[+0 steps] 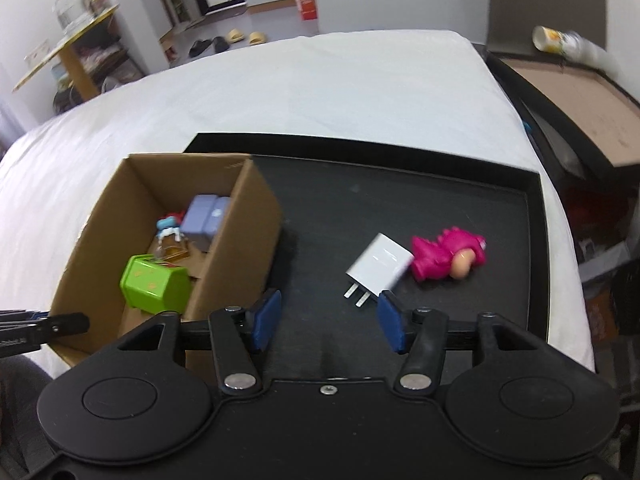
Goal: Organize rigid objects
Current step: 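Move the right tool over the tray to the pink dinosaur figure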
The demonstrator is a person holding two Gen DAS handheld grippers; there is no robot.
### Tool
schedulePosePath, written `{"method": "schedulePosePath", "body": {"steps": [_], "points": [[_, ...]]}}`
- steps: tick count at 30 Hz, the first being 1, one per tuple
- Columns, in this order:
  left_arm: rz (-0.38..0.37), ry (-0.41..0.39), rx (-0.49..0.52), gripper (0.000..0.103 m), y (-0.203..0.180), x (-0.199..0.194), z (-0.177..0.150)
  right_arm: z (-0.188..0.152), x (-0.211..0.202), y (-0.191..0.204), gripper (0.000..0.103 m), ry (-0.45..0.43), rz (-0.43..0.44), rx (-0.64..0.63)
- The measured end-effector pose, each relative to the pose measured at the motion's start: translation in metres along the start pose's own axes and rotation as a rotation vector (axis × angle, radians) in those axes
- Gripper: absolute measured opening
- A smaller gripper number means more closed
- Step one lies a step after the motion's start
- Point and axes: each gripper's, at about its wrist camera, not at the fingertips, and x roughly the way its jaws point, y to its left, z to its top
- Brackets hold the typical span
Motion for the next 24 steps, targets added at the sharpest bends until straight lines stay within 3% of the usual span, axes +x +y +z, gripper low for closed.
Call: {"method": "schedulePosePath", "body": {"steps": [8, 18, 24], "points": [[0.063, 0.004, 0.019, 0.018, -0.009, 0.002, 0.001, -0.008, -0.001, -0.019, 0.064, -0.017, -0.012, 0.056], [0.111, 0.017, 0.037, 0.018, -0.015, 0.004, 0.001, -0.005, 0.008, -0.05, 0.078, -0.036, -0.046, 0.217], [0.125, 0.019, 0.051, 0.018, -0.02, 0.006, 0.001, 0.0, 0.011, -0.07, 0.079, -0.089, -0.082, 0.302]]}}
